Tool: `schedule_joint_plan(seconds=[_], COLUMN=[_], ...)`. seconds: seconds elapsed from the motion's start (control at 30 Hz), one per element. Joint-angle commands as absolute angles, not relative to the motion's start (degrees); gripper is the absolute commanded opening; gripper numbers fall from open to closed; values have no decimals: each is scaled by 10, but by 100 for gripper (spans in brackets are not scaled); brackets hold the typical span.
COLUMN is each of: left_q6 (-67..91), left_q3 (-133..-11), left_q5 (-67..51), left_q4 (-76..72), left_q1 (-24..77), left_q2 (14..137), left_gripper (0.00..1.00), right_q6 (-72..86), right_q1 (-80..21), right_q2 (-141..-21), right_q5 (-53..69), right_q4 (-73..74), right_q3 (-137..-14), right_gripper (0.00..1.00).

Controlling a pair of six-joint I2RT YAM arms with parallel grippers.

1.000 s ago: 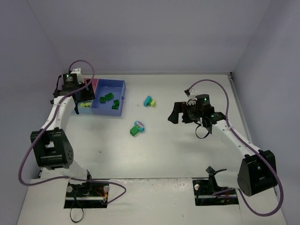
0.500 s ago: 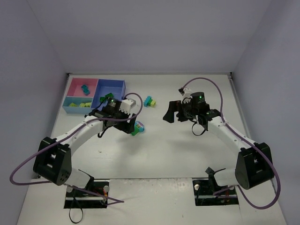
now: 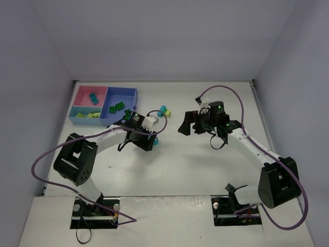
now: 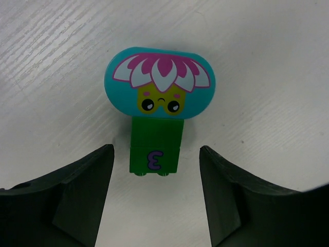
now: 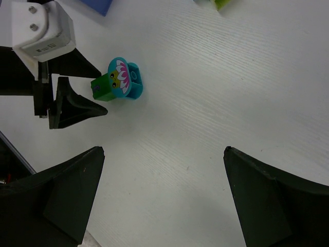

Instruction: Sort the legos into containers by color

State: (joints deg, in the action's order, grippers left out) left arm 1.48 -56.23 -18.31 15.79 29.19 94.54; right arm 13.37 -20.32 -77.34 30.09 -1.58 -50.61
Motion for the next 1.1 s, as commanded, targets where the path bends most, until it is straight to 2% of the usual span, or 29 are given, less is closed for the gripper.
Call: schedule_joint_plan(seconds=[0.0, 0.07, 0.1, 0.2, 0.23, 0.3, 0.33, 0.37, 0.8, 1.07], left_q6=[2, 1, 1, 1, 1, 1, 1, 1, -124, -162], left_q3=[-613, -622, -627, -632, -631, -628, -624, -619, -600, -631], left_q5=[-172, -168, -167, -169, -172, -175, -178, -180, -247, -223], left_q4=[142, 149, 153, 157, 157, 154, 152, 148, 105, 125], left_q1=[292, 291, 291, 291, 291, 291, 293, 294, 333, 366], left_q2=[957, 970, 974, 980, 979, 975, 963, 954, 753, 727], left_gripper=[60, 56, 49, 42, 29, 20, 9, 6, 6, 6], right_q6=[137, 137, 139, 144, 145, 150, 152, 155, 271, 320], right_q1=[-205, -205, -205, -205, -205, -205, -205, -205, -228, -267], right_q2=[-743, -738, -736, -728, -726, -721, -720, -719, -757, -793], right_q5=[311, 311, 311, 310, 310, 311, 312, 314, 417, 425], right_q4=[-48, -48, -48, -48, -47, -47, -47, -46, -31, -33], right_q3=[-502, -498, -496, -491, -490, -489, -490, -491, -601, -653], right_gripper=[98, 98, 98, 98, 98, 98, 98, 98, 98, 91])
